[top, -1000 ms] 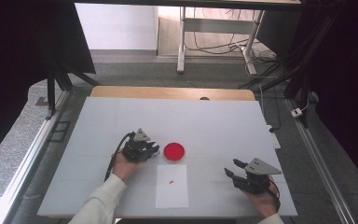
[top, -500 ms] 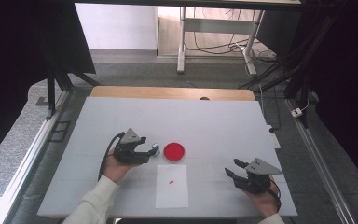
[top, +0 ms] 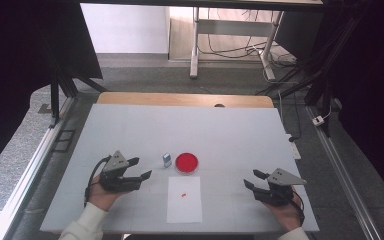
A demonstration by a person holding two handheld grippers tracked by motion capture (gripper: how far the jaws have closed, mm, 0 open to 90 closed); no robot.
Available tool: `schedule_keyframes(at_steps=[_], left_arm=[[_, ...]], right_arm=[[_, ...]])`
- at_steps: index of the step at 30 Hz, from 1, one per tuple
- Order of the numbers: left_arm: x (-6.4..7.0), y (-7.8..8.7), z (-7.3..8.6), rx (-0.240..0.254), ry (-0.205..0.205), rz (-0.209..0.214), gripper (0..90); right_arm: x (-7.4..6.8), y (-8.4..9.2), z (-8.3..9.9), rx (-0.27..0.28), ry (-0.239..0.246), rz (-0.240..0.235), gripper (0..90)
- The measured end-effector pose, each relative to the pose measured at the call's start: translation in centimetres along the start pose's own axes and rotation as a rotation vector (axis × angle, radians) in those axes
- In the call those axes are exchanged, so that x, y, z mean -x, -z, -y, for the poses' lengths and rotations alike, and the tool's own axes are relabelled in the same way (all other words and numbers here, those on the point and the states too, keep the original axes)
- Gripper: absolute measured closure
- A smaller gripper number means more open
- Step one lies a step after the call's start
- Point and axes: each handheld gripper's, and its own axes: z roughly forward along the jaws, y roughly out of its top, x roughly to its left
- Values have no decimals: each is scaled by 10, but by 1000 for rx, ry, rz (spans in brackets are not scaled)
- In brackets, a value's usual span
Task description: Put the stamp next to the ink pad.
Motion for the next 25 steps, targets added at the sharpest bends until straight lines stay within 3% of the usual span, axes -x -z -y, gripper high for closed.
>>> schedule_keyframes(at_steps=[10, 25], left_arm=[[0, 20, 25, -14, 7, -20, 316], [0, 19, 25, -22, 7, -13, 316]], right_arm=[[2, -2, 2, -4, 7, -24, 447], [1, -2, 2, 1, 17, -24, 439]])
